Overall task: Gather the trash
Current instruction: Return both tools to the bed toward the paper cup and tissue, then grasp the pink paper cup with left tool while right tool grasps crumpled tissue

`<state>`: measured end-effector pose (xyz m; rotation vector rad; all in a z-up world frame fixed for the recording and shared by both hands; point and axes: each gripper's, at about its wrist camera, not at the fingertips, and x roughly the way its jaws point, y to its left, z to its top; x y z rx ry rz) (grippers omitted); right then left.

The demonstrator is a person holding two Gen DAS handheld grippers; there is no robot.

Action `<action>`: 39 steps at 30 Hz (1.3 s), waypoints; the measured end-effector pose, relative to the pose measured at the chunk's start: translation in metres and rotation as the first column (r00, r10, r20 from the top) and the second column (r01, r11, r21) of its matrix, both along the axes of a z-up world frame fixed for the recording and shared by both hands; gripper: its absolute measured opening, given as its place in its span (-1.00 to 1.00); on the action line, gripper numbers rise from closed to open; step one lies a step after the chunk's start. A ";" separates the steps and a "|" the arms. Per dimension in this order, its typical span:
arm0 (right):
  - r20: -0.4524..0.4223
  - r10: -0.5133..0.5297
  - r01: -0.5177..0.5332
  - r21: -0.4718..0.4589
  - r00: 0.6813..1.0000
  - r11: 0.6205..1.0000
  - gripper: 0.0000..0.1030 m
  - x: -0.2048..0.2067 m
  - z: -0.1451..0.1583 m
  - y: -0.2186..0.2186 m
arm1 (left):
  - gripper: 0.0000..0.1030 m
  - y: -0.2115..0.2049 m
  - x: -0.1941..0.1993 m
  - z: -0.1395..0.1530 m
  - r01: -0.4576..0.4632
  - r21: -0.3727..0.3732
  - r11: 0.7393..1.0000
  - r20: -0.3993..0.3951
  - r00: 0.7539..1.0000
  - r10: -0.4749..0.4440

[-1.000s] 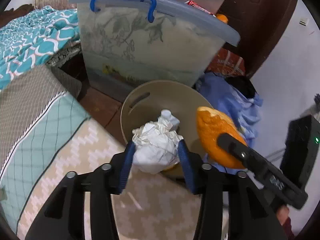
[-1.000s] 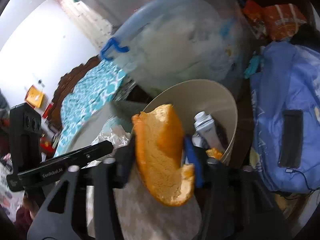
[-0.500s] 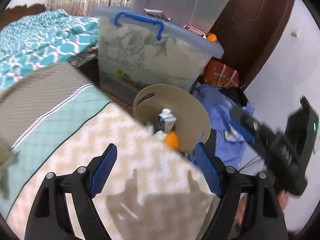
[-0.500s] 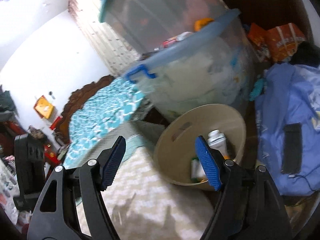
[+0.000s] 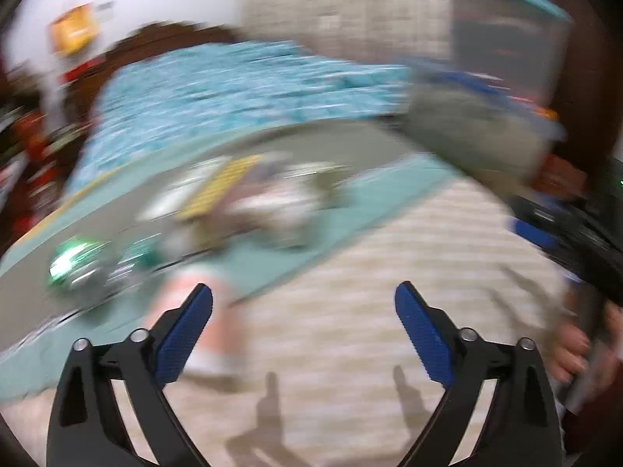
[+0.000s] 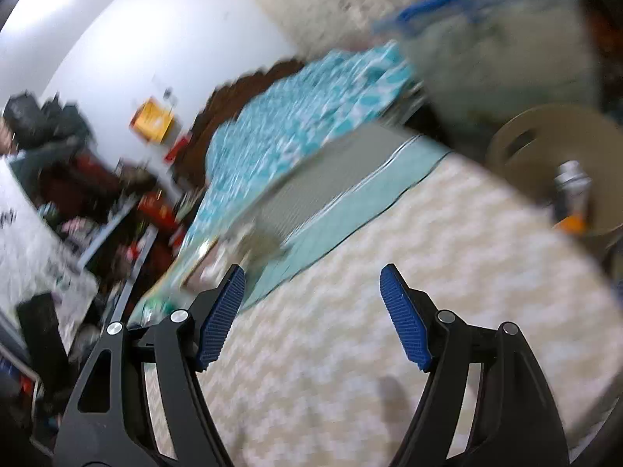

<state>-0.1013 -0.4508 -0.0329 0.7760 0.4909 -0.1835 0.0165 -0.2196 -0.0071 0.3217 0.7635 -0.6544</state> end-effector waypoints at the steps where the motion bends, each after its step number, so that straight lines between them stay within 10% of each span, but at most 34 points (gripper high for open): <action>1: -0.009 0.024 -0.024 0.007 1.000 1.000 0.42 0.008 -0.002 0.006 | 0.77 0.012 0.011 -0.003 -0.052 0.013 0.999 -0.005 0.999 0.052; 7: -0.065 0.160 -0.157 0.048 0.985 0.986 0.44 0.069 -0.004 0.040 | 0.82 0.056 0.060 -0.021 -0.192 -0.047 0.980 -0.152 0.971 0.183; 24: -0.163 0.172 -0.160 0.088 0.971 0.983 0.53 0.212 -0.019 0.063 | 0.47 0.094 0.100 -0.050 -0.130 -0.262 0.956 -0.396 0.918 0.016; 28: -0.185 0.172 -0.159 0.084 0.967 0.984 0.43 0.223 -0.026 0.068 | 0.34 0.083 0.095 -0.056 -0.093 -0.250 0.964 -0.395 0.918 -0.014; 30: -0.204 0.205 -0.196 0.062 0.957 0.979 -0.06 0.219 -0.030 0.074 | 0.28 0.078 0.091 -0.058 -0.085 -0.246 0.966 -0.389 0.921 -0.018; 32: -0.197 0.228 -0.225 0.038 0.953 0.974 -0.17 0.208 -0.026 0.082 | -0.13 0.076 0.084 -0.057 -0.062 -0.251 0.966 -0.384 0.923 -0.041; 39: -0.146 0.246 -0.252 -0.024 0.958 0.968 -0.20 0.134 -0.014 0.098 | -0.60 0.068 0.055 -0.056 0.007 -0.286 0.958 -0.420 0.898 -0.131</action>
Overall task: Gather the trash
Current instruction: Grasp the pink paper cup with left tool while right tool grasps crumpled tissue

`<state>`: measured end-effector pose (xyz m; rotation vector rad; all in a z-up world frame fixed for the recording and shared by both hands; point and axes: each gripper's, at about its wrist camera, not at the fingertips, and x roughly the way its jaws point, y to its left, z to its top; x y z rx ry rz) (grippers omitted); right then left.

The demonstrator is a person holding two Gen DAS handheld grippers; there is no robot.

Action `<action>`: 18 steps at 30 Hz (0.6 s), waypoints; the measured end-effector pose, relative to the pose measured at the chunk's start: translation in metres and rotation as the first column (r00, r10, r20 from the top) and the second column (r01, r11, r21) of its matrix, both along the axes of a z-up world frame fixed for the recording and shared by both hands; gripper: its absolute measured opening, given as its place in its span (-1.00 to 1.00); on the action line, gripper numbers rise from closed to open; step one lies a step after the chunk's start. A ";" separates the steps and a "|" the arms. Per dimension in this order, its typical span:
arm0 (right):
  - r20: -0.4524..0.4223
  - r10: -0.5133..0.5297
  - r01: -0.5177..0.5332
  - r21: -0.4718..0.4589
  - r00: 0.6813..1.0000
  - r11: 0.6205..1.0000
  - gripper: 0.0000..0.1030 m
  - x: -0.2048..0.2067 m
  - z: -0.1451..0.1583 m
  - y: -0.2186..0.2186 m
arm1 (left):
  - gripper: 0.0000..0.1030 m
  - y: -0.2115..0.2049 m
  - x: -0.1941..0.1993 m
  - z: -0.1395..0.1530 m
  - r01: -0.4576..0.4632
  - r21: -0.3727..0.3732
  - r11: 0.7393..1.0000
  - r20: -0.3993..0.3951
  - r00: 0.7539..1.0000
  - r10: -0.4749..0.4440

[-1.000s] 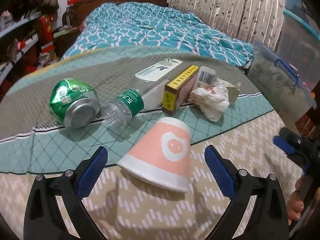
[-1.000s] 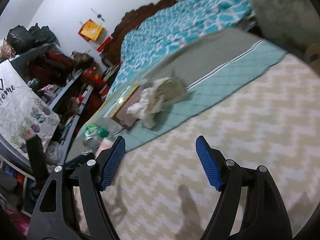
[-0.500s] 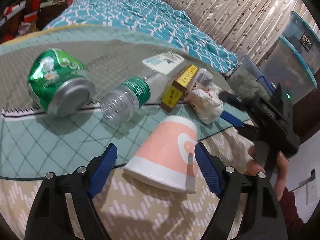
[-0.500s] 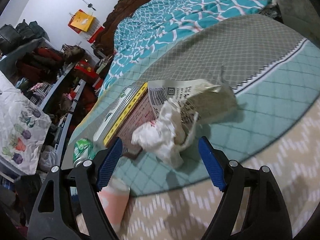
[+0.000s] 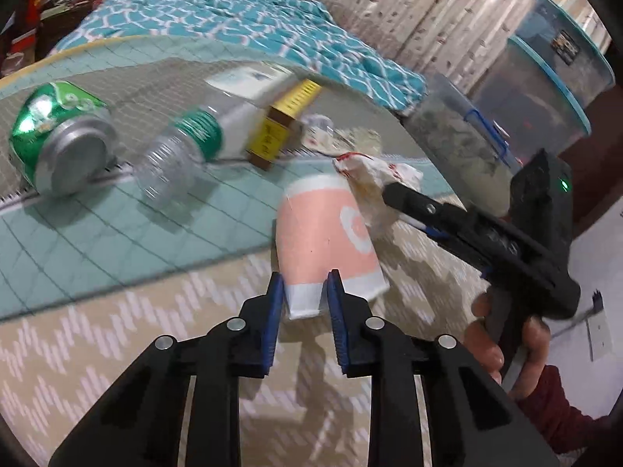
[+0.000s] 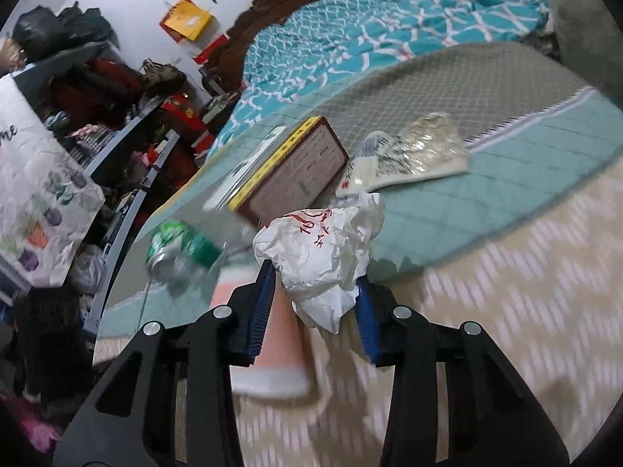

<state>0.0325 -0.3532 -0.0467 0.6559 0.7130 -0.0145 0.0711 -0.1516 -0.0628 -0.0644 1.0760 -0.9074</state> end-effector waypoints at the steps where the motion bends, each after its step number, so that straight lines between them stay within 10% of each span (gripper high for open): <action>1: 0.001 -0.004 0.004 -0.012 1.000 1.000 -0.20 -0.013 0.000 0.001 | -0.60 -0.002 -0.005 -0.002 0.010 0.003 1.000 -0.005 1.000 -0.010; 10: 0.031 -0.104 0.105 -0.012 0.994 0.994 -0.22 -0.111 -0.008 -0.010 | -0.58 -0.030 -0.049 0.003 0.137 -0.005 0.991 0.001 0.991 -0.137; 18: 0.080 -0.229 0.230 -0.005 0.970 0.973 -0.22 -0.146 -0.001 -0.030 | 0.07 -0.034 -0.026 0.002 0.082 -0.019 0.996 -0.065 0.994 -0.083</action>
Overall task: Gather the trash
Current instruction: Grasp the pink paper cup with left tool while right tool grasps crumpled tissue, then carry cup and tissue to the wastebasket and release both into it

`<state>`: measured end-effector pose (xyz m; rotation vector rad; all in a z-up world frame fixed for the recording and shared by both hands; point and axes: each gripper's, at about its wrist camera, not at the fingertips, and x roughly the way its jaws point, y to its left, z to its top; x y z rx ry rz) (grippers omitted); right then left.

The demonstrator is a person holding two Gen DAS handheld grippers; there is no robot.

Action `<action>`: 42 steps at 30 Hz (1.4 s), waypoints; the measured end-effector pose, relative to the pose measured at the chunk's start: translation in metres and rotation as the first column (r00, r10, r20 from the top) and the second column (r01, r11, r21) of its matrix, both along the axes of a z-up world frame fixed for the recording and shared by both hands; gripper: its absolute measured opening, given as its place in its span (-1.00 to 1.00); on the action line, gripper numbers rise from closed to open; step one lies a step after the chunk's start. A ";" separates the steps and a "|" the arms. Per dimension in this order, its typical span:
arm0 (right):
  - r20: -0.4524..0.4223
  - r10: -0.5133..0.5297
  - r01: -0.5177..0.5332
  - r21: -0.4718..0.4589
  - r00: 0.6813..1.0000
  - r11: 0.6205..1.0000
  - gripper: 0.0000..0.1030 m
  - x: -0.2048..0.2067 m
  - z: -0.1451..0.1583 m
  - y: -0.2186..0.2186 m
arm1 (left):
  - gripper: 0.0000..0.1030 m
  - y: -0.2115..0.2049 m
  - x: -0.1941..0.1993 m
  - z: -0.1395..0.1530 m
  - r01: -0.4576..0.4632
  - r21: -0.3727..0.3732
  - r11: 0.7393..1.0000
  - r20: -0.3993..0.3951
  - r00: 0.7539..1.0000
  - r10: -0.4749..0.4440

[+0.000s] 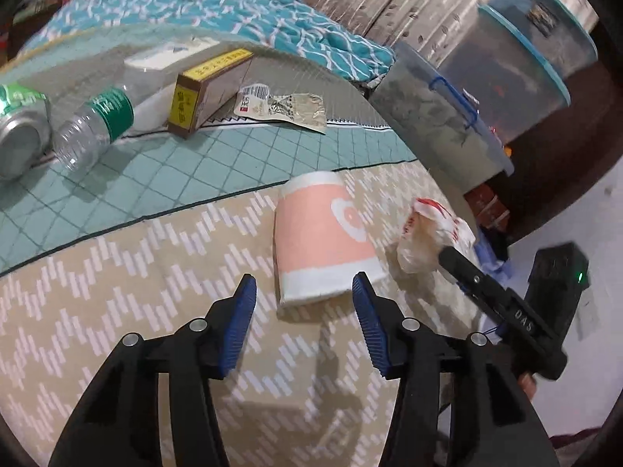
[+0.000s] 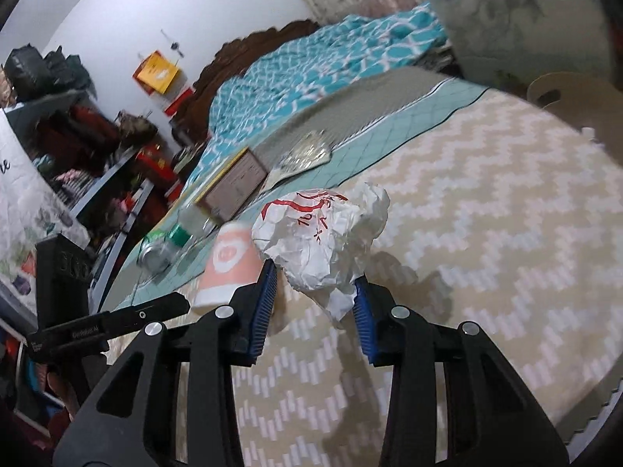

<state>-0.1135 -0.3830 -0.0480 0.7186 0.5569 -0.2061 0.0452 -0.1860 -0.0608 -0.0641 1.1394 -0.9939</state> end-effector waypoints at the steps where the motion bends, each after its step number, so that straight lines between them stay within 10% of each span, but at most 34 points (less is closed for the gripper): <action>1: 0.004 0.004 -0.004 -0.002 1.000 1.000 -0.22 0.001 0.003 -0.001 | 0.13 -0.001 0.004 -0.001 -0.003 -0.004 1.000 -0.012 1.000 0.003; 11: -0.019 0.099 -0.099 -0.036 0.995 0.994 -0.23 0.037 0.003 0.016 | 0.15 -0.035 0.013 -0.014 0.047 0.009 0.999 -0.077 0.996 -0.046; 21: -0.028 0.054 -0.054 -0.008 0.998 0.999 -0.22 0.027 -0.009 -0.003 | -0.46 -0.056 -0.005 -0.007 0.081 0.037 0.996 0.008 0.997 -0.081; 42: -0.042 -0.393 0.393 0.018 0.919 0.919 -0.23 -0.109 -0.010 -0.194 | -0.47 -0.292 -0.082 0.024 0.414 0.092 0.906 0.106 0.900 -0.422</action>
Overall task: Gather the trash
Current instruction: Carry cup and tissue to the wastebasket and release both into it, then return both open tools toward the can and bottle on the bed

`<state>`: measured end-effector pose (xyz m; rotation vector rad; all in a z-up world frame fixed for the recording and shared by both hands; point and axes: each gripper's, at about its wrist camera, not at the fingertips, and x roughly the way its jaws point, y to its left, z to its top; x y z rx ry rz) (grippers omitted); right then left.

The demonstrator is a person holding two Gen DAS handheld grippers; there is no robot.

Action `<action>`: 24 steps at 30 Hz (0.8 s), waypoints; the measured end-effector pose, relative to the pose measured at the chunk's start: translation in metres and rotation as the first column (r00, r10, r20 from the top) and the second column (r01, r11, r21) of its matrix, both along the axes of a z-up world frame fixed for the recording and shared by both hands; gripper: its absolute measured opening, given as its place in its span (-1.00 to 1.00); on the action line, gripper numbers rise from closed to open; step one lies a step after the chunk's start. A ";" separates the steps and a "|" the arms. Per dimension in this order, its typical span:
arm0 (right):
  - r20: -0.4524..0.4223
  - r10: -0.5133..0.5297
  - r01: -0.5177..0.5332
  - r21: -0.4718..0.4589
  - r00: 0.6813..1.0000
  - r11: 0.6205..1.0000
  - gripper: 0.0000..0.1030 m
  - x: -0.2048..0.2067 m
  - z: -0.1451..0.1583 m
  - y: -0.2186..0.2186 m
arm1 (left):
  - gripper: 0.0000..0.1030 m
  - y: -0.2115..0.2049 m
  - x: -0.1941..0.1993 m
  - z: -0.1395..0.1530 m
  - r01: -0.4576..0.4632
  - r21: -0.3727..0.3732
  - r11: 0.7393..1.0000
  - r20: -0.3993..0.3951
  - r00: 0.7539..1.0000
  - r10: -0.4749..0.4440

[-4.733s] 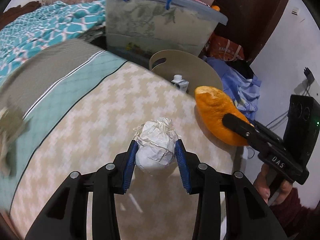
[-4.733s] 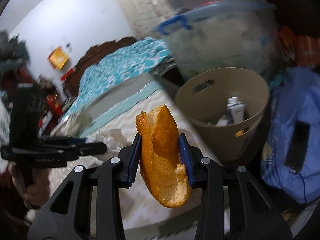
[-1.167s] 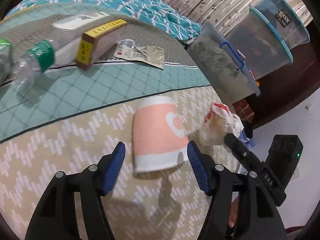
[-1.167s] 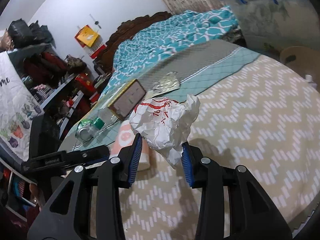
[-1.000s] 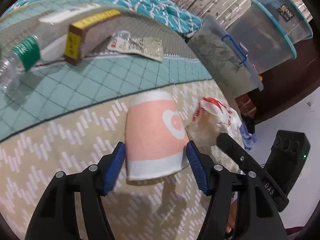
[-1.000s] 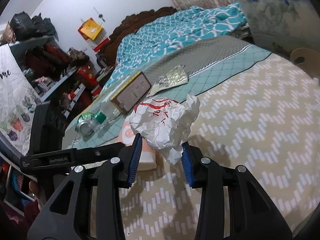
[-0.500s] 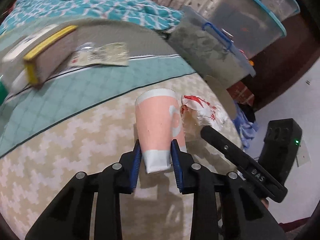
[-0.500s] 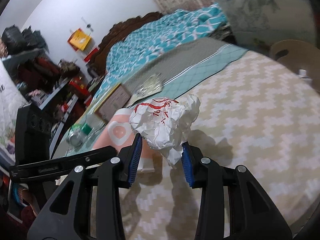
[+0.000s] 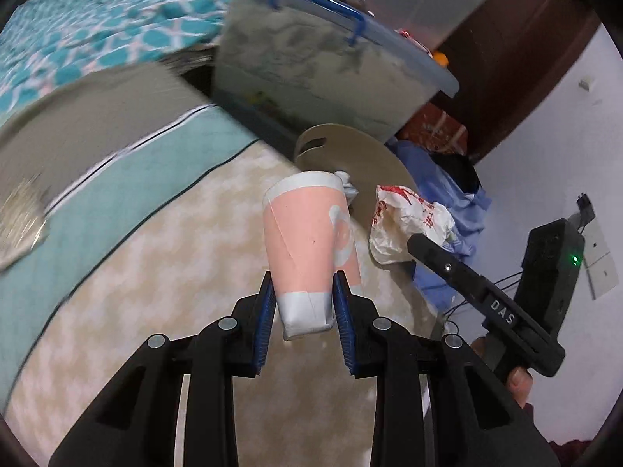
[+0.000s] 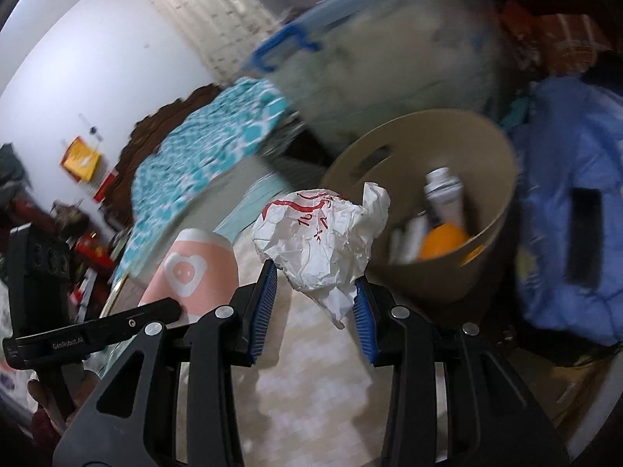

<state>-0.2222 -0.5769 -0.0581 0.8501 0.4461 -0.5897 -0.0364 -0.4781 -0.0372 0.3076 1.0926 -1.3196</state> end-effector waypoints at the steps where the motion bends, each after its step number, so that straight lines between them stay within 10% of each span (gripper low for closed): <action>1: -0.006 -0.010 0.010 0.004 1.000 1.000 -0.23 -0.003 -0.001 -0.009 | -0.47 -0.013 -0.003 0.001 0.009 0.000 1.000 0.010 1.000 -0.009; 13: -0.029 -0.122 0.123 0.022 0.992 0.992 0.35 -0.015 -0.009 -0.050 | -0.06 -0.109 -0.023 -0.001 0.017 0.011 1.000 0.104 0.994 -0.018; 24: 0.063 -0.067 0.065 0.028 0.996 0.997 0.35 0.004 0.004 0.006 | 0.01 0.001 -0.008 0.000 -0.053 -0.028 0.998 0.117 0.992 0.056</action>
